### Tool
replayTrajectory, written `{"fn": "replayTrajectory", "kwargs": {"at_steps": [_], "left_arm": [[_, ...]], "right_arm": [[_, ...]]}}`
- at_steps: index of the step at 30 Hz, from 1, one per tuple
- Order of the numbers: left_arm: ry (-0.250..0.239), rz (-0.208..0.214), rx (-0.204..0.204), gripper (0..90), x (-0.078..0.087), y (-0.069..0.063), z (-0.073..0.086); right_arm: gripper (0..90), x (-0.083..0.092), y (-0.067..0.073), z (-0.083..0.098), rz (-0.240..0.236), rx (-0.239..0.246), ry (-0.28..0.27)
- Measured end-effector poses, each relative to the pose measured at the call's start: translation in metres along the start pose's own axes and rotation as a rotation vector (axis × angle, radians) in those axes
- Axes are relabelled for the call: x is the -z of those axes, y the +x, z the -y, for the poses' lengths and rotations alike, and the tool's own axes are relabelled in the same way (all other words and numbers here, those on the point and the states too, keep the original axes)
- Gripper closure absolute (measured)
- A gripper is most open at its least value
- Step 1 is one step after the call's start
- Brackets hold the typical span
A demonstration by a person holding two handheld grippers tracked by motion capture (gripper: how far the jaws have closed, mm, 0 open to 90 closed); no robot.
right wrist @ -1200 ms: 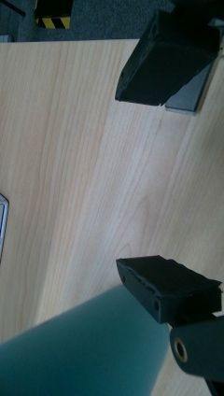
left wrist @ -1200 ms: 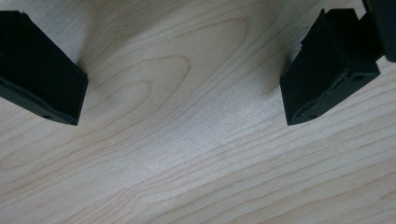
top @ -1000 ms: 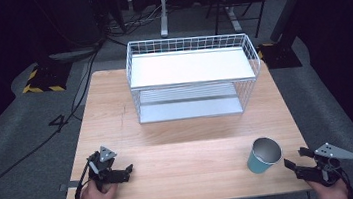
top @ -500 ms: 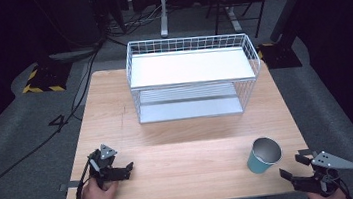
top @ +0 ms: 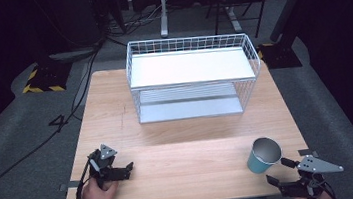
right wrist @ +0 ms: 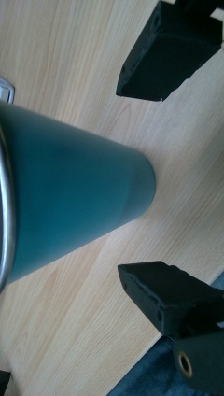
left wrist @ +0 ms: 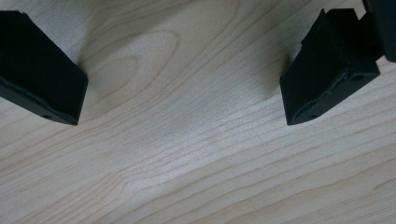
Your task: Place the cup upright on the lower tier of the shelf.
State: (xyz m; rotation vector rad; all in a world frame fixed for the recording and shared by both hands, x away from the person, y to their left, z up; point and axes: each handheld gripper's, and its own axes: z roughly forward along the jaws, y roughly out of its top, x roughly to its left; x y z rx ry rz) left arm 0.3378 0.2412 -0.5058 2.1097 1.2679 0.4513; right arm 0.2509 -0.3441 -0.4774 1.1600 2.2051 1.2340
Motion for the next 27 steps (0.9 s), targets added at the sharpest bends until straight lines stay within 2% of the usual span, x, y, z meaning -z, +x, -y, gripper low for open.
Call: {"fn": "replayTrajectory", "kwargs": {"at_steps": [7, 11, 14, 19, 21, 27], "left_arm": [[0.000, 0.001, 0.000, 1.3, 0.000, 0.000, 0.000], [0.000, 0.000, 0.000, 1.3, 0.000, 0.000, 0.000], [0.000, 0.000, 0.000, 1.3, 0.000, 0.000, 0.000], [0.000, 0.001, 0.000, 1.3, 0.000, 0.000, 0.000], [0.000, 0.001, 0.000, 1.3, 0.000, 0.000, 0.000], [-0.002, -0.001, 0.001, 1.3, 0.000, 0.000, 0.000]], "right_arm": [[15.0, -0.018, 0.006, 0.000, 0.027, -0.009, -0.003], [15.4, -0.024, 0.006, 0.000, 0.056, -0.036, -0.006], [15.5, -0.025, 0.006, -0.001, 0.060, -0.044, -0.015], [15.7, -0.035, 0.007, -0.001, 0.052, -0.031, 0.000], [16.0, -0.039, 0.008, -0.002, 0.061, -0.013, 0.010], [18.1, -0.047, 0.010, -0.005, 0.070, 0.002, 0.016]]}}
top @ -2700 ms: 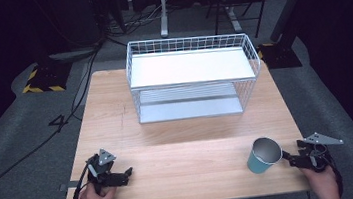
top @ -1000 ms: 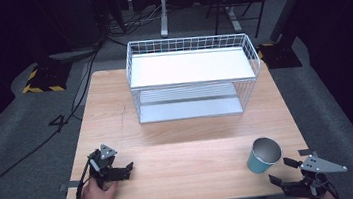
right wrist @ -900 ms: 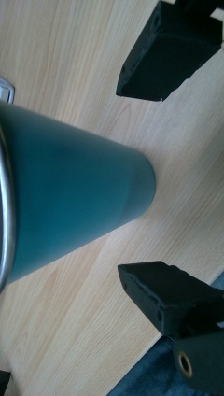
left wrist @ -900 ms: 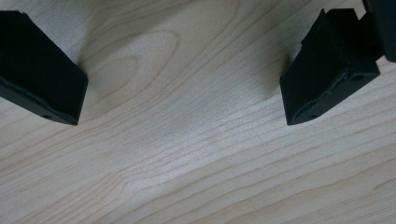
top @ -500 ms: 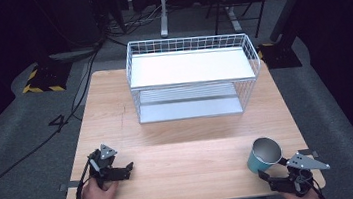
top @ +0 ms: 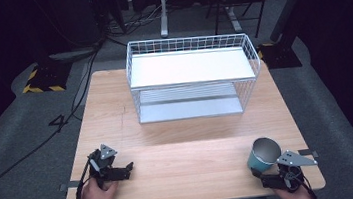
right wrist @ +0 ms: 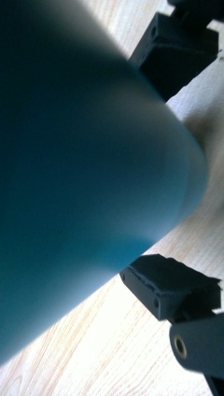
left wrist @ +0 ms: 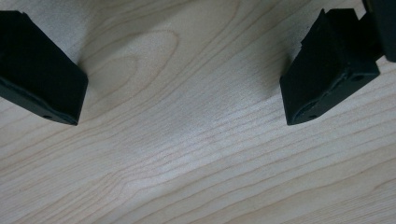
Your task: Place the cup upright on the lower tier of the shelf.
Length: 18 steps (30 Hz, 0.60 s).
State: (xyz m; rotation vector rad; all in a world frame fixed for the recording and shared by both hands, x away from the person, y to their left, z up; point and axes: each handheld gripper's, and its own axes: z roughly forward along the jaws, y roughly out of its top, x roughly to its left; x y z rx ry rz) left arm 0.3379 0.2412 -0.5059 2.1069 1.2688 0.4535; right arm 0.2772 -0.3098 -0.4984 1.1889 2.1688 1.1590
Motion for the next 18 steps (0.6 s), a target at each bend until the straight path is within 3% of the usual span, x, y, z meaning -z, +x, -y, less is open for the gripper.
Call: {"fn": "replayTrajectory", "kwargs": {"at_steps": [6, 18], "left_arm": [[0.000, 0.000, 0.000, 1.3, 0.0000, 0.0000, 0.0000], [0.000, 0.000, 0.000, 1.3, 0.0000, 0.0000, 0.0000]], "right_arm": [[23.8, -0.0031, 0.0018, -0.0007, 0.022, 0.011, -0.002], [25.4, -0.0029, -0.0035, 0.0010, -0.001, -0.011, -0.023]]}}
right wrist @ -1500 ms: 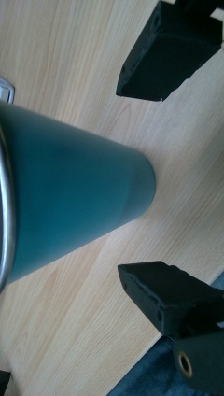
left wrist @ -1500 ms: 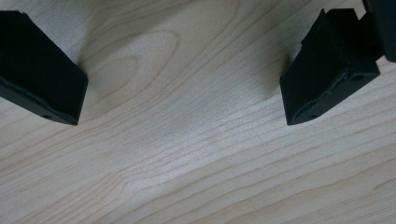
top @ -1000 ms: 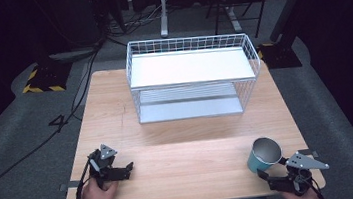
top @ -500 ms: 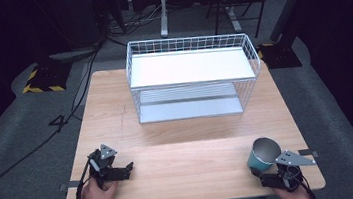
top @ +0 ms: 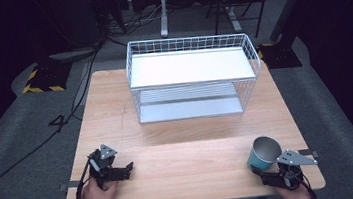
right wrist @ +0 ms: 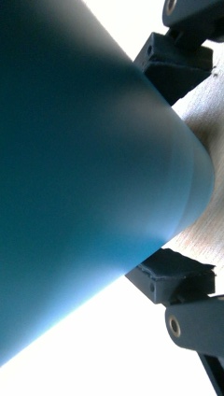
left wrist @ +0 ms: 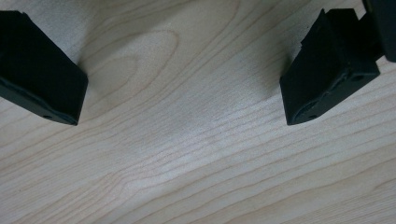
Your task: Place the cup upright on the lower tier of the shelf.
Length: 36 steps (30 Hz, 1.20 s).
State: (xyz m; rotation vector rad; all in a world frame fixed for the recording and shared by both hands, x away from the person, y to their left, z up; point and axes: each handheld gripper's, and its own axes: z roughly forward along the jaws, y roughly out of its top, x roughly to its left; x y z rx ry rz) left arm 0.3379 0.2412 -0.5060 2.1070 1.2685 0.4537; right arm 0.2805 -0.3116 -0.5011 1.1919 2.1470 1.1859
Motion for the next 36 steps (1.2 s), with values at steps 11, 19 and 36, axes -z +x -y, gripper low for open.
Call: {"fn": "replayTrajectory", "kwargs": {"at_steps": [11, 19, 36], "left_arm": [[0.000, 0.000, 0.000, 1.3, 0.000, 0.000, 0.000], [0.000, 0.000, 0.000, 1.3, 0.000, 0.000, 0.000], [0.002, 0.001, -0.001, 1.3, 0.000, 0.000, 0.000]], "right_arm": [[25.6, 0.001, 0.000, -0.001, -0.004, 0.001, -0.020], [25.6, 0.002, 0.000, -0.010, -0.015, 0.010, -0.029], [25.6, -0.017, 0.002, -0.063, -0.054, 0.063, -0.034]]}}
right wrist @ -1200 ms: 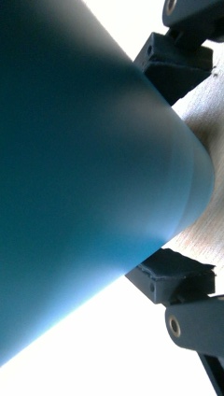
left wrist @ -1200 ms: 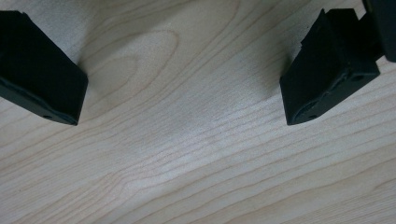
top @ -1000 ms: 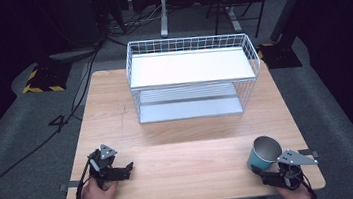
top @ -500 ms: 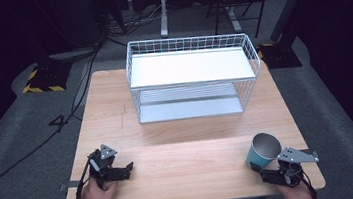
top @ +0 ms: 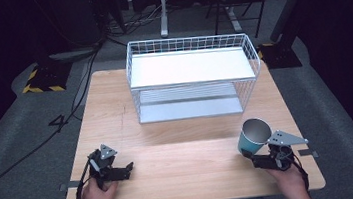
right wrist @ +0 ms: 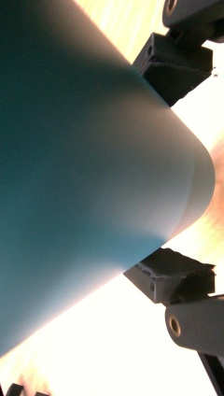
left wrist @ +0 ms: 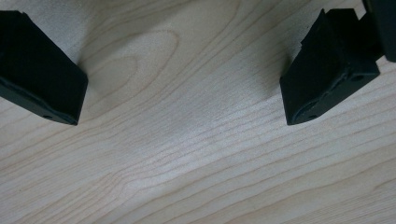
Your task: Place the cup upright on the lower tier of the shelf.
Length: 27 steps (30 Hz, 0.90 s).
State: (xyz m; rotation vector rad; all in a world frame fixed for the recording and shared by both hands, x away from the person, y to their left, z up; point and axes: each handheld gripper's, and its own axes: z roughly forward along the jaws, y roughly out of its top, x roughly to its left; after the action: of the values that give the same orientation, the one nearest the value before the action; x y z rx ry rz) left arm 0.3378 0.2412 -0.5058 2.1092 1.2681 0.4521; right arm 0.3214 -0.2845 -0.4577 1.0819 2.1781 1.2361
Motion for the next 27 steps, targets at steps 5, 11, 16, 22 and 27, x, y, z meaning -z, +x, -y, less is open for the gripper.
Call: {"fn": "replayTrajectory", "kwargs": {"at_steps": [5, 11, 16, 22, 27], "left_arm": [[0.003, 0.000, 0.003, 1.3, 0.000, 0.000, 0.000], [-0.001, -0.006, 0.005, 1.3, 0.001, -0.001, 0.001], [-0.001, -0.007, 0.005, 1.3, 0.001, -0.001, 0.002], [-0.001, -0.007, 0.005, 1.2, 0.001, -0.001, 0.002], [-0.001, -0.007, 0.004, 1.2, 0.001, -0.001, 0.002]], "right_arm": [[25.6, -0.008, -0.003, -0.010, -0.004, -0.006, -0.004], [25.6, -0.023, -0.004, -0.030, -0.012, -0.006, -0.008], [25.6, -0.032, -0.003, -0.041, -0.015, 0.005, -0.010], [25.6, -0.047, 0.000, -0.056, -0.022, 0.015, -0.008], [25.6, -0.058, 0.002, -0.064, -0.026, 0.016, 0.001]]}}
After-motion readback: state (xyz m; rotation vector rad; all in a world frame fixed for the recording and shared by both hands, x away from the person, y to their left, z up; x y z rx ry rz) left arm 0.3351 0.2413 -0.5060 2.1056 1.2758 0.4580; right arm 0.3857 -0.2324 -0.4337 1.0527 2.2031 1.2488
